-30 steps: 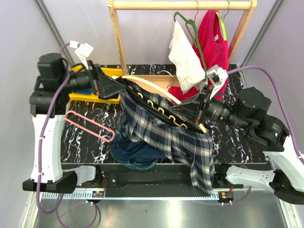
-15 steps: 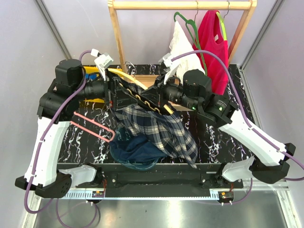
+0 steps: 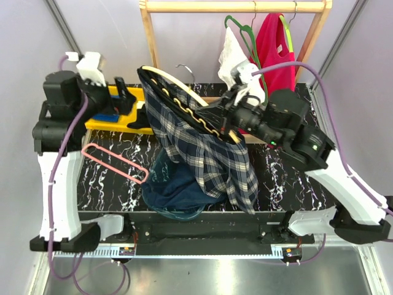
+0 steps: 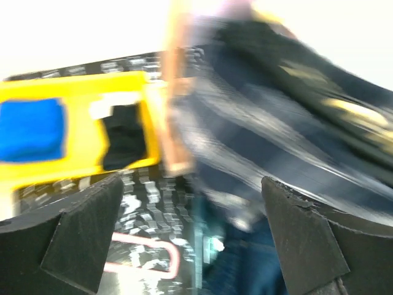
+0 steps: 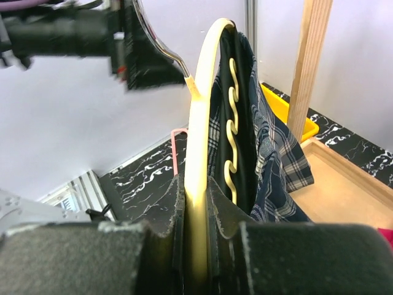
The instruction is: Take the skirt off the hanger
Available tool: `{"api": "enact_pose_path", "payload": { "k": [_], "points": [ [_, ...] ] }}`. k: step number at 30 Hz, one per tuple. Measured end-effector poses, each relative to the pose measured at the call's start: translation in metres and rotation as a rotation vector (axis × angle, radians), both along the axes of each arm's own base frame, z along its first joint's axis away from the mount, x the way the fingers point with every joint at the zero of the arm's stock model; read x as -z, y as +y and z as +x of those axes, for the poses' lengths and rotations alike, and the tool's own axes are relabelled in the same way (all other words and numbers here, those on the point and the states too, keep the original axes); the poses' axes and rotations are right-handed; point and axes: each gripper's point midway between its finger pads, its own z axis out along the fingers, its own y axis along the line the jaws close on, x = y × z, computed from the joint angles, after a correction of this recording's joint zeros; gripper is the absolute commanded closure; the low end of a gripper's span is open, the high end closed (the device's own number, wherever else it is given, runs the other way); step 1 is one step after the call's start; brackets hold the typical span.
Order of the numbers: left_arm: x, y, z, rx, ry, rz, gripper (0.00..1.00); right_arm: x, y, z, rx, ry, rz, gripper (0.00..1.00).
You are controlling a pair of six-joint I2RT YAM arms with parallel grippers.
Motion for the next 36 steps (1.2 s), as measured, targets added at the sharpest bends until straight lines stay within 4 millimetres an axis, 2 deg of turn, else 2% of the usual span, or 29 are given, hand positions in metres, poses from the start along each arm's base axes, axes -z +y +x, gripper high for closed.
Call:
{"api": "enact_pose_path", "payload": {
  "k": [2, 5, 7, 10, 14, 18, 21, 25, 30, 33, 36],
  "points": [
    [0.001, 0.025, 0.017, -0.091, 0.01, -0.001, 0.01, -0.004, -0.01, -0.008, -0.001, 0.0, 0.014, 1.0],
    [0.009, 0.04, 0.039, -0.137, 0.042, -0.027, 0.01, -0.009, -0.022, -0.016, -0.003, 0.003, 0.038, 1.0],
    [0.02, 0.038, 0.053, -0.127, 0.089, -0.065, 0.01, -0.011, -0.025, -0.02, -0.009, 0.007, 0.045, 1.0],
    [0.032, 0.018, 0.062, -0.041, 0.162, -0.167, 0.01, -0.009, -0.024, -0.023, -0.026, 0.018, 0.043, 1.0],
    [0.022, -0.003, 0.061, 0.062, 0.165, -0.288, 0.01, -0.003, -0.018, -0.023, -0.04, 0.038, 0.029, 1.0],
    [0.011, -0.009, 0.064, 0.142, 0.13, -0.4, 0.01, -0.001, -0.017, -0.023, -0.04, 0.048, 0.027, 1.0],
    [0.018, -0.009, 0.067, 0.227, 0.154, -0.535, 0.01, -0.001, -0.017, -0.023, -0.042, 0.052, 0.031, 1.0],
    [0.039, -0.014, 0.075, 0.392, 0.225, -0.776, 0.01, -0.004, -0.016, -0.029, -0.068, 0.068, 0.046, 1.0],
    [0.039, -0.015, 0.088, 0.591, 0.375, -0.945, 0.01, -0.021, -0.02, -0.046, -0.128, 0.099, 0.113, 1.0],
    [0.037, -0.017, 0.077, 0.638, 0.417, -0.939, 0.01, -0.034, -0.03, -0.063, -0.167, 0.119, 0.166, 1.0],
    [0.019, -0.021, 0.057, 0.696, 0.36, -0.866, 0.01, -0.046, -0.044, -0.075, -0.181, 0.122, 0.212, 1.0]
  ]
}}
